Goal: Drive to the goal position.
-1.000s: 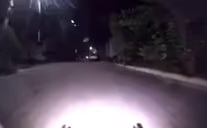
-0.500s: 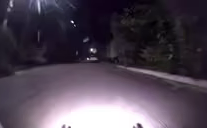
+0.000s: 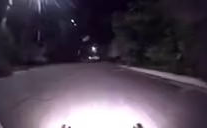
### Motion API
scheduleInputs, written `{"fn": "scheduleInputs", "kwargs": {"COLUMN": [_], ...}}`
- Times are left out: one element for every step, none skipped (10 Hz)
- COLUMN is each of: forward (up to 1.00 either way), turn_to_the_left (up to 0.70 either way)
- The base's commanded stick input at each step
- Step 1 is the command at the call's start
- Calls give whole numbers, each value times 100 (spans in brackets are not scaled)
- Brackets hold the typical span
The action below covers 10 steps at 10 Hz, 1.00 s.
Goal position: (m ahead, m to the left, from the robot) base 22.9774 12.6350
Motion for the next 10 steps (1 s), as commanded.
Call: {"fn": "scheduleInputs", "kwargs": {"forward": [60,60,60,60,60,60,60,60,60,60], "turn_to_the_left": [0,0,0,0,0,0,0,0,0,0]}}
